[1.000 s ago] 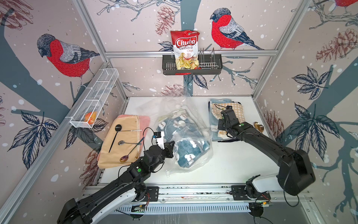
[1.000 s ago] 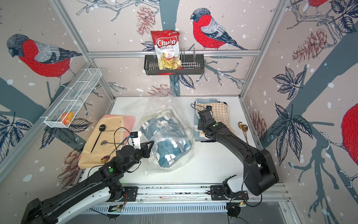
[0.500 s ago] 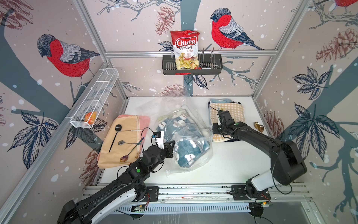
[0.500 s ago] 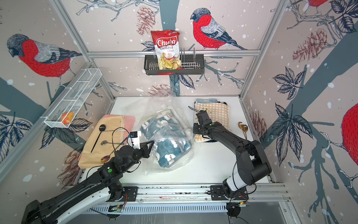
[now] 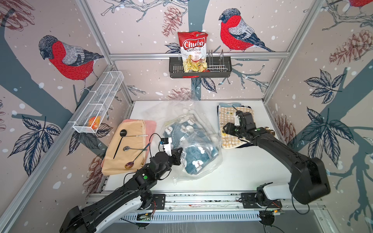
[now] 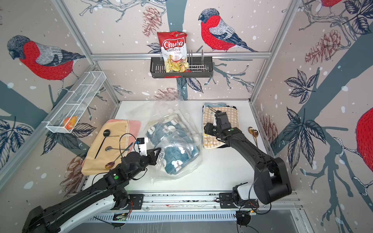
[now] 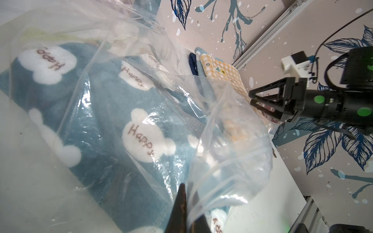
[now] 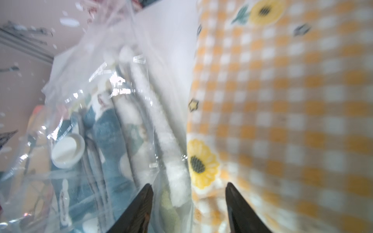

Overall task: Take the blanket out of the vacuum bag
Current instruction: Place the blanket at the center of the board.

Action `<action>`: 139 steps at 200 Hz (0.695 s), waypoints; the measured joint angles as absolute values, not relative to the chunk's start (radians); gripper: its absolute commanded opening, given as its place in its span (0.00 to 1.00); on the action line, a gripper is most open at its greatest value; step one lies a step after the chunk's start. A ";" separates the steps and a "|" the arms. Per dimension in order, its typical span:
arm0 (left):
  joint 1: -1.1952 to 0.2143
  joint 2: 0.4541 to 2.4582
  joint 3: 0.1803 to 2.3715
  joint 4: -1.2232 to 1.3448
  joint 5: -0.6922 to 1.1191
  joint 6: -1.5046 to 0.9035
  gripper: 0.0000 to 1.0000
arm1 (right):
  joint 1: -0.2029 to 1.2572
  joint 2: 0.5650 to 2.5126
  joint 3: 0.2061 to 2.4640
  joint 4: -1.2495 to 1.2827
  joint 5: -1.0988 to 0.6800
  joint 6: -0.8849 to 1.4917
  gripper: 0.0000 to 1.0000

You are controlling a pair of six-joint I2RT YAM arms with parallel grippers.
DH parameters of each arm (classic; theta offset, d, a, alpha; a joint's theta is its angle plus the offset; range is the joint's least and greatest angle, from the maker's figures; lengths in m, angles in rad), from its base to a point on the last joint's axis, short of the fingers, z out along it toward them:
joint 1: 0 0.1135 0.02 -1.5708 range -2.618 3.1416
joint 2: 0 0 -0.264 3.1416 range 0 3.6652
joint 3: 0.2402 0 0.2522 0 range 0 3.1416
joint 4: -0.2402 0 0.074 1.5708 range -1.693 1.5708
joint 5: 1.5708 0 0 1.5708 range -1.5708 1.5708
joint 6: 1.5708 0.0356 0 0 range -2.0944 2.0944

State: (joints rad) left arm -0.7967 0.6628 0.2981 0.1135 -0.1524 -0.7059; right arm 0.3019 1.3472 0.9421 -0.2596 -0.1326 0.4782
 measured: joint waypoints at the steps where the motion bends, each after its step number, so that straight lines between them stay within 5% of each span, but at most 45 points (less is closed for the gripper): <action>1: -0.797 0.664 0.298 0.115 -0.152 -0.706 0.00 | 0.292 1.342 0.940 -0.259 -0.132 0.479 0.58; 33: -0.797 0.698 0.295 0.129 -0.132 -0.706 0.00 | 0.130 1.275 0.813 -0.206 -0.165 0.533 0.57; 139: -0.797 0.669 0.369 -0.001 -0.127 -0.699 0.01 | -0.041 1.354 0.534 0.033 -0.271 0.641 0.57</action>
State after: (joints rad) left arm -0.7967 0.6689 0.3687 -0.0013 -0.1268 -0.6991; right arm -0.0406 1.3537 0.5339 0.0326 -0.2707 0.6415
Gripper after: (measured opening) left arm 0.052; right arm 0.564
